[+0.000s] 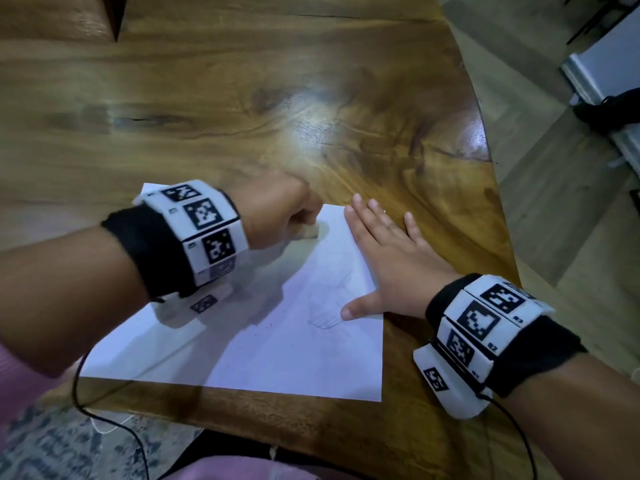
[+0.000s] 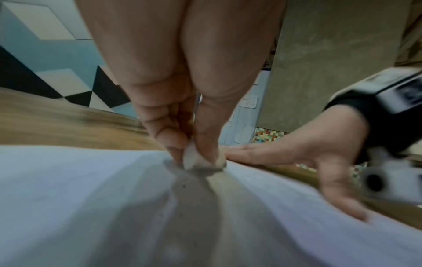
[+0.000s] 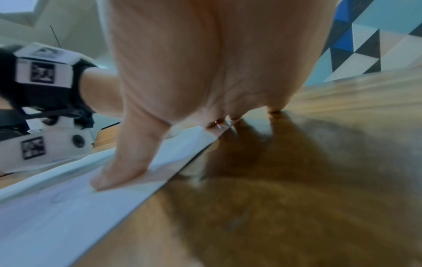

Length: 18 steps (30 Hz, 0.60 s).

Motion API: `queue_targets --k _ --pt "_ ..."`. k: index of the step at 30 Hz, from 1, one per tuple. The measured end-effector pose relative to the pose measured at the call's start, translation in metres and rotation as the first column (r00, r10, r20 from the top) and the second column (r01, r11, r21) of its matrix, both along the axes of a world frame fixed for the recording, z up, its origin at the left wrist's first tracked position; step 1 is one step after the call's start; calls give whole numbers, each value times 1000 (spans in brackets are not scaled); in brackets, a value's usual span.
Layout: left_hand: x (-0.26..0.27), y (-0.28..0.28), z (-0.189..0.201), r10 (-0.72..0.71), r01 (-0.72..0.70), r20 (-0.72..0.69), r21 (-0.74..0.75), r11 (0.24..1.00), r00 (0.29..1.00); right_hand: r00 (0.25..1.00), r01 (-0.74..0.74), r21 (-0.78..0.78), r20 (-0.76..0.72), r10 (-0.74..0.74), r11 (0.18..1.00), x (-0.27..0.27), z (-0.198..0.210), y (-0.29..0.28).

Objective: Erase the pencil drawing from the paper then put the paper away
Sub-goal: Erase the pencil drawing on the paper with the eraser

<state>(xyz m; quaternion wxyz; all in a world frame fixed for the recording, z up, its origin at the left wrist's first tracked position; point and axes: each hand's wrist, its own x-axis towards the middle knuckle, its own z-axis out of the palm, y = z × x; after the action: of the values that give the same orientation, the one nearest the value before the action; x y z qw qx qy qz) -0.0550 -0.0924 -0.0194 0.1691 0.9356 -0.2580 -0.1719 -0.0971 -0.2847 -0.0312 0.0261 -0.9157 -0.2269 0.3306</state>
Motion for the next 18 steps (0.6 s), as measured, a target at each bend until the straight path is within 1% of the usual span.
queue_targets --k 2,3,4,5,8,9,11,14,15,16,18 --pt "-12 11 1 -28 38 -134 73 997 991 1000 5 7 -3 -5 1000 0 1 -1" --pt "-14 14 2 -15 37 -202 105 994 979 1000 5 6 -4 -5 1000 0 1 -1" --pt "-12 14 4 -2 29 -230 117 993 973 1000 5 5 -4 -5 1000 0 1 -1" --pt "-7 11 4 5 20 -210 114 993 978 1000 5 3 -3 -5 1000 0 1 -1" --pt "11 -7 4 39 -38 -2 35 999 999 1000 4 -1 -1 -4 1000 -1 1 0" --pt "13 -11 4 54 -54 25 3 999 998 1000 2 -1 1 -2 1000 -1 1 0" --pt "4 -6 1 40 -40 -13 -21 999 999 1000 2 3 -5 -2 1000 -1 1 0" --pt "-21 10 1 -48 52 -179 21 998 983 1000 7 11 -5 -7 1000 0 1 0" --pt "-24 13 0 -55 67 -228 43 997 972 1000 7 12 -3 -7 1000 0 0 0" --pt "-22 13 1 -50 64 -244 50 997 968 1000 6 11 -2 -6 1000 0 0 0" --pt "-9 3 1 -18 26 -176 42 999 984 1000 7 9 -5 -7 1000 0 1 0"
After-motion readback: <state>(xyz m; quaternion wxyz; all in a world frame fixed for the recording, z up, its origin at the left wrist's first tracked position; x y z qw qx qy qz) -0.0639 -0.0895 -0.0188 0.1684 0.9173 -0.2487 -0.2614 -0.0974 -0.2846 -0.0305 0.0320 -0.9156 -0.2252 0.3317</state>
